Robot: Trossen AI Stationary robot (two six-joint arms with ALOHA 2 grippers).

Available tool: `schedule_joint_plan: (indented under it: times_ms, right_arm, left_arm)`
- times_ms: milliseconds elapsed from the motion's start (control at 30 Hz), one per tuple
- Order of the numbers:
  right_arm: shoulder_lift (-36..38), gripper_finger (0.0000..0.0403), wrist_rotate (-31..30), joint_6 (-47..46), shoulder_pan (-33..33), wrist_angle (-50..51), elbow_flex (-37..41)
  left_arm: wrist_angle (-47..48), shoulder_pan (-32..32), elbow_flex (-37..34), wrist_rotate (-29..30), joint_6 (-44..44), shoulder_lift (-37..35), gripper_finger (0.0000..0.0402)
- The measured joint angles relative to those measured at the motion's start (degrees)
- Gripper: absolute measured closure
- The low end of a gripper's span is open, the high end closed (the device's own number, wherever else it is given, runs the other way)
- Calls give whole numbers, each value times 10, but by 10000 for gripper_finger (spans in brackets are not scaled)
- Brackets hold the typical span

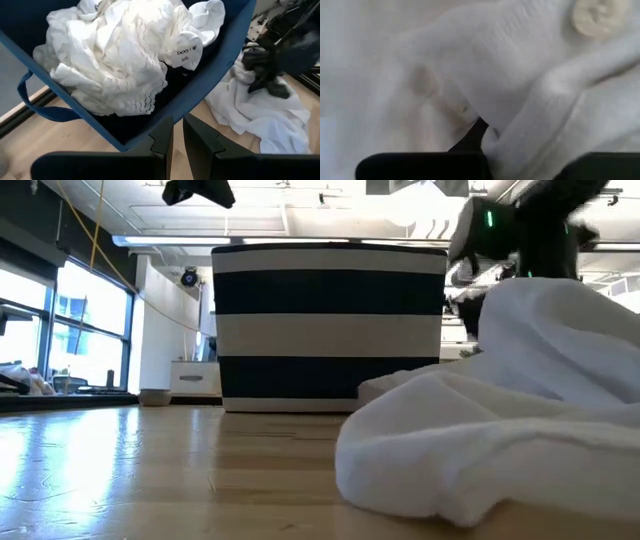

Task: Sort clothes
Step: Put the white shirt into the blue bin

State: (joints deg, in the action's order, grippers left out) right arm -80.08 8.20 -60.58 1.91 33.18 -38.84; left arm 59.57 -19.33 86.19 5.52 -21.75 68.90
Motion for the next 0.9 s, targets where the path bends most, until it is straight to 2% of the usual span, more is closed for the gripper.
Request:
schedule_joint_plan:
  times_ms: [100,200,300,367,467,733,800,900]
  right_arm:
    - [47,374,9,-2,3,53,-71]
    - [94,385,43,25,4,123,-163]
    - [135,393,91,61,-1,129,-276]
    - [149,388,103,83,-10,109,-358]
    - [151,382,51,138,-30,68,-483]
    - [84,390,-151,408,-102,-60,-758]
    - [54,391,-171,461,-135,-81,-813]
    - [0,391,-170,491,-192,-87,-887]
  left_arm:
    - [-11,0,0,-1,13,0,363]
    - [-28,0,0,-4,25,0,363]
    - [-50,0,0,-6,41,0,363]
    - [-68,0,0,-10,53,0,363]
    - [-91,0,0,-19,73,0,363]
    - [-144,0,0,-35,94,0,363]
    - [-149,0,0,-35,94,0,363]
    - [-149,0,0,-37,94,-1,363]
